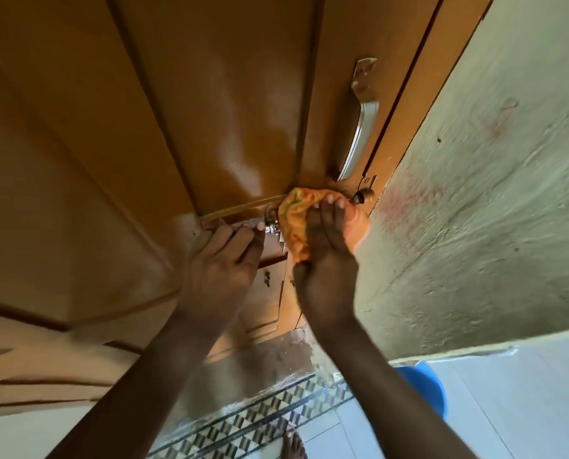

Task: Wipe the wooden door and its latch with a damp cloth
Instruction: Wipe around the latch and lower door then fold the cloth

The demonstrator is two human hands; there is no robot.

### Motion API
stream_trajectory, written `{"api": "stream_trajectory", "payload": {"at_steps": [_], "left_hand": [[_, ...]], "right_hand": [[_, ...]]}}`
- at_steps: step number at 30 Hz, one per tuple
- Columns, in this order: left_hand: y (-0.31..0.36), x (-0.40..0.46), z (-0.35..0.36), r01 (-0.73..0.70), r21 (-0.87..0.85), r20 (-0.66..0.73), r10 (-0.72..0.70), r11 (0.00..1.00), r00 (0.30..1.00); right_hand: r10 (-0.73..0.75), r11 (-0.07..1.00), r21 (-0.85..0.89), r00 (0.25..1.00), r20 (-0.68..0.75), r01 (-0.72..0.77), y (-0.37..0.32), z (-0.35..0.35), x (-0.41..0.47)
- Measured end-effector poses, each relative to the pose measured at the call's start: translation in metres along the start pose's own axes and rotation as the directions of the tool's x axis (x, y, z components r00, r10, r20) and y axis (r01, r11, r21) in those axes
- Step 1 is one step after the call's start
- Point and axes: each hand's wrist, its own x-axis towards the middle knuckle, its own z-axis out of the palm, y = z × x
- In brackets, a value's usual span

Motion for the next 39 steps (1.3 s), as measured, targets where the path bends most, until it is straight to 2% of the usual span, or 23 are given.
{"api": "stream_trajectory", "payload": {"at_steps": [1,3,6,8,11,14,16,18,20,22,23,25,28,30,31,33,34,36,39], "left_hand": [[0.001,0.001,-0.001,0.018,-0.027,0.013,-0.018,0.999,1.0],[0.001,0.004,0.0,0.054,-0.079,-0.004,-0.055,0.995,0.998],[0.003,0.003,0.001,0.102,-0.113,-0.013,-0.104,0.988,0.994],[0.006,0.001,-0.001,0.123,-0.108,0.015,-0.123,0.986,0.992],[0.008,0.0,-0.002,0.152,-0.098,0.06,-0.147,0.983,0.987],[0.01,0.003,-0.003,0.157,-0.087,0.043,-0.154,0.984,0.987],[0.009,0.003,-0.002,0.155,-0.083,0.026,-0.154,0.984,0.988],[0.01,0.001,-0.001,0.162,-0.083,0.021,-0.161,0.983,0.987],[0.01,-0.001,0.001,0.16,-0.078,0.019,-0.159,0.984,0.987],[0.008,-0.002,0.003,0.145,-0.058,0.012,-0.144,0.988,0.989],[0.008,-0.002,0.004,0.134,-0.041,0.003,-0.134,0.99,0.991],[0.006,-0.002,0.006,0.117,-0.022,-0.022,-0.118,0.993,0.993],[0.004,-0.004,0.008,0.111,-0.016,-0.041,-0.112,0.994,0.993],[0.003,-0.006,0.009,0.111,-0.012,-0.035,-0.111,0.994,0.993],[0.003,-0.007,0.01,0.111,-0.011,-0.035,-0.112,0.994,0.993],[0.003,-0.007,0.01,0.124,-0.011,-0.047,-0.124,0.992,0.991],[0.004,-0.006,0.01,0.132,-0.014,-0.057,-0.133,0.991,0.989],[0.006,-0.005,0.01,0.142,-0.022,-0.082,-0.143,0.99,0.986],[0.005,-0.006,0.011,0.127,-0.027,-0.087,-0.129,0.991,0.988]], "right_hand": [[-0.009,1.0,0.014,1.0,0.023,0.009,-0.012,0.006,-0.004],[-0.129,0.991,-0.011,0.988,0.082,0.13,-0.014,0.007,-0.012],[-0.284,0.945,-0.122,0.948,0.143,0.302,0.024,-0.016,-0.006],[-0.198,0.965,-0.149,0.971,0.132,0.217,0.037,-0.021,-0.001],[-0.05,0.996,-0.078,0.998,0.038,0.052,0.013,0.002,-0.004],[-0.128,0.992,-0.019,0.99,0.057,0.129,-0.002,0.021,-0.014],[-0.217,0.975,-0.022,0.972,0.088,0.22,0.011,0.015,-0.018],[-0.22,0.972,-0.06,0.972,0.078,0.225,0.031,0.002,-0.018],[-0.085,0.993,-0.086,0.996,0.015,0.086,0.037,-0.001,-0.012],[0.059,0.998,-0.024,0.996,-0.065,-0.061,0.021,0.009,-0.006],[0.075,0.997,0.015,0.995,-0.061,-0.074,0.009,0.016,-0.006],[-0.038,0.999,0.029,0.999,-0.013,0.038,-0.007,0.027,-0.015],[-0.242,0.97,-0.03,0.969,0.046,0.243,0.017,0.021,-0.022],[-0.208,0.973,-0.096,0.978,0.006,0.208,0.04,0.01,-0.014],[-0.13,0.986,-0.108,0.991,-0.034,0.126,0.043,0.008,-0.009],[0.005,0.998,-0.065,0.994,-0.109,-0.013,0.029,0.015,-0.006],[0.014,0.999,-0.029,0.993,-0.114,-0.018,0.017,0.022,-0.01],[-0.09,0.996,0.013,0.994,-0.067,0.091,0.0,0.033,-0.023],[-0.262,0.964,-0.049,0.965,-0.023,0.261,0.025,0.022,-0.026]]}}
